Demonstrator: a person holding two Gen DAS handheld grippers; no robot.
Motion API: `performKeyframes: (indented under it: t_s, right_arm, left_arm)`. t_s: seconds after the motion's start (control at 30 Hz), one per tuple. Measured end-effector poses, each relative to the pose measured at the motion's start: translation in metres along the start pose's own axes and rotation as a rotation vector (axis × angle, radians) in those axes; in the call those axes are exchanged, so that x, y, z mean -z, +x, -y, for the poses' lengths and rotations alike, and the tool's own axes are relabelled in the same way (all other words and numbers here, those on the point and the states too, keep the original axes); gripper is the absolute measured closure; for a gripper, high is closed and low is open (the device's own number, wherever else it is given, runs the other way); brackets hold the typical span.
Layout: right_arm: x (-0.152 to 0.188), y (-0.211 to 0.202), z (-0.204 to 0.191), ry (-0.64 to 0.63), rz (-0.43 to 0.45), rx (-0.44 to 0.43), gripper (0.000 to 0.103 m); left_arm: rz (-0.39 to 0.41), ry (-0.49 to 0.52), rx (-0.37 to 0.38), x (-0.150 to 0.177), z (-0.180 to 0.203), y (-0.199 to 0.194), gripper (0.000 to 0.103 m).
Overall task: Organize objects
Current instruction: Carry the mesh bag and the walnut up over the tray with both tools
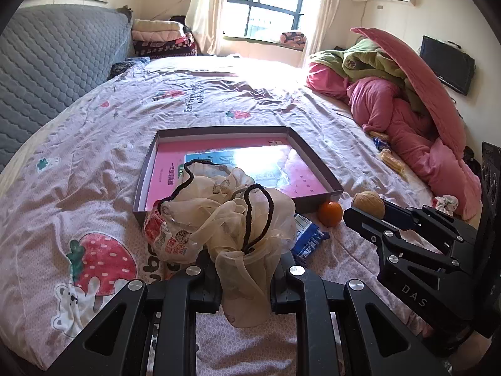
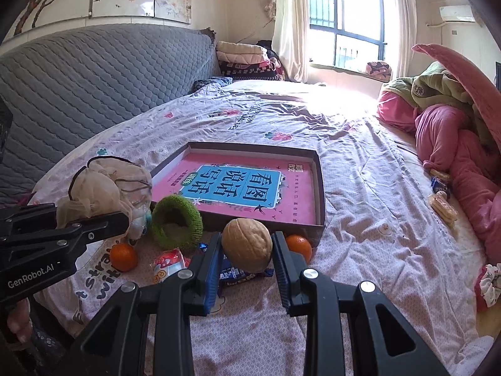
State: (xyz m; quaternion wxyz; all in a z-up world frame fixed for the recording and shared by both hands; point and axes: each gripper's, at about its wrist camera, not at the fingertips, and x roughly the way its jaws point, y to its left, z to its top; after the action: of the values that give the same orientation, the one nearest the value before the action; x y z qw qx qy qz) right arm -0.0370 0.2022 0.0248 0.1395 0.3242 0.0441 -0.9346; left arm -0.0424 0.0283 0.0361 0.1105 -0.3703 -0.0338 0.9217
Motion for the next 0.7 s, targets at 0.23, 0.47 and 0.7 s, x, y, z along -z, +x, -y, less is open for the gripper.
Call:
performKeyframes:
  t_s: [0.23,0.47,0.7]
  right_arm:
    - [-0.006,0.007,-0.001,-0.003,0.004,-0.006,0.071]
    - [-0.015,0.017,0.001,-0.018,0.013,0.0,0.071]
    - [-0.029,0.027,0.003,-0.026,0.026,-0.012,0.071]
  left_arm:
    - [0.008,-0.013,-0.014,-0.009,-0.006,0.009,0.082]
    - [-0.004,-0.028,-0.027,-0.019,-0.015,0.027,0.082]
    - [-0.008,-0.033,-0.043,-0.028,-0.023,0.039,0.082]
